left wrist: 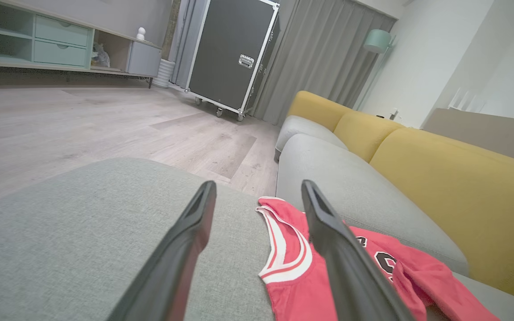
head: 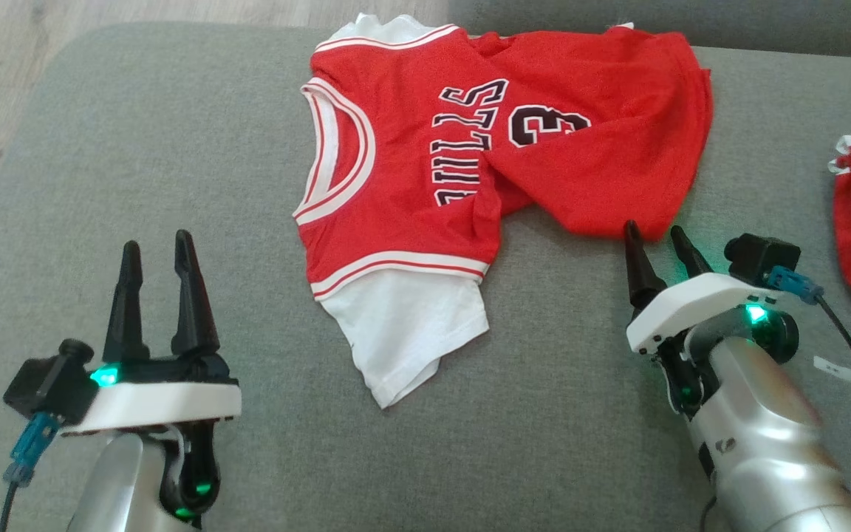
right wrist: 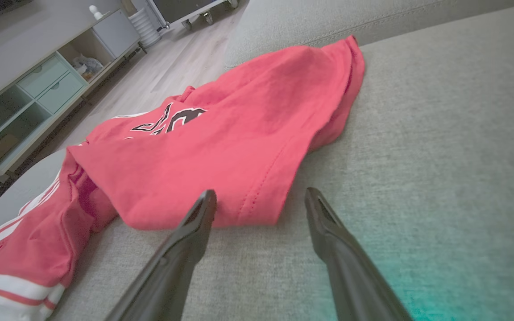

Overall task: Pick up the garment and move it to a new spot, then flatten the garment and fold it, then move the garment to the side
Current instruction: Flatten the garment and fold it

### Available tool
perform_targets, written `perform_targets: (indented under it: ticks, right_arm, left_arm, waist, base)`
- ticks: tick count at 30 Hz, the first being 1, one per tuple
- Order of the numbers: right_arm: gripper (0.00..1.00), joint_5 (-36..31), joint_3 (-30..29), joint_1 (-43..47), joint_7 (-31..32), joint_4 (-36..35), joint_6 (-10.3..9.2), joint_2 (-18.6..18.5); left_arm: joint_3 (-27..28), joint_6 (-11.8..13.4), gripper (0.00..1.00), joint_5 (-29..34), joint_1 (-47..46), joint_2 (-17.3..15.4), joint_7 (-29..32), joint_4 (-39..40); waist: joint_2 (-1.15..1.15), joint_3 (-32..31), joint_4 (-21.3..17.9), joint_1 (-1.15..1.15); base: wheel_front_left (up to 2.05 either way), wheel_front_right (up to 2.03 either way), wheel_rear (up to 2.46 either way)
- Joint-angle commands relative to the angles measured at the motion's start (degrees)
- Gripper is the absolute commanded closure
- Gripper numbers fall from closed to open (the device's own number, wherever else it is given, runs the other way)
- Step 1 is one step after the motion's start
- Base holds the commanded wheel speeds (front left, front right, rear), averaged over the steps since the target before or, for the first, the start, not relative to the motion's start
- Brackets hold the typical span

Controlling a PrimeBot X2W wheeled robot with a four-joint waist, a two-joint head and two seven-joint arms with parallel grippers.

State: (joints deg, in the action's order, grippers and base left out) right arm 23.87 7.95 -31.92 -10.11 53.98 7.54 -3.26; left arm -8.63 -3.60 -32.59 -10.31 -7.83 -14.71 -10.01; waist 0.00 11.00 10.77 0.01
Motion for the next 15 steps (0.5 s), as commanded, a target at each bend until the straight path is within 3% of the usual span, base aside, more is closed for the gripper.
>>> perform_targets:
  ticks: [1, 5, 6, 7, 11, 15]
  right_arm:
    - [0.0, 1.44, 2.23, -3.03, -1.66, 1.34, -0.05, 0.38]
    - [0.0, 3.95, 4.13, -4.67, -2.8, 4.02, -0.05, 0.38]
    - [0.85, 5.39, 5.93, -5.56, -3.44, 4.94, -0.05, 0.38]
    - [1.0, 5.77, 6.82, -5.98, -3.77, 5.14, -0.05, 0.38]
    - [1.0, 4.67, 7.36, -7.5, -4.7, 6.6, -0.05, 0.38]
    - [1.0, -2.52, 2.73, -7.77, -4.85, 4.93, -0.05, 0.26]
  left_arm:
    - [2.99, -0.46, 0.0, 0.98, -2.18, -0.19, -0.29, 1.09]
    - [3.51, -0.98, 0.0, 1.49, -2.18, 0.36, -0.29, 0.55]
    - [4.67, -1.11, 0.0, 2.1, -2.43, 0.79, -0.29, 1.13]
    - [5.62, -1.13, 0.0, 2.3, -2.55, 1.18, -0.29, 1.67]
    - [8.11, -1.62, 0.0, 3.6, -2.37, 2.37, -0.29, 3.15]
    - [9.25, -2.17, 0.0, 4.6, -1.41, 3.11, -0.29, 3.2]
  waist:
    - [0.0, 0.23, 0.55, -0.01]
    - [0.0, 0.29, 0.86, -0.01]
    - [0.0, 0.42, 0.84, -0.01]
    - [0.0, 0.49, 0.76, -0.01]
    - [0.0, 0.1, 0.07, -0.01]
    - [0.0, -1.07, -1.09, -0.01]
  base:
    - [0.0, 0.0, 0.0]
    - [0.0, 0.0, 0.0]
    - [0.0, 0.0, 0.0]
    - [0.0, 0.0, 0.0]
    - [0.0, 0.0, 0.0]
    - [0.0, 0.0, 0.0]
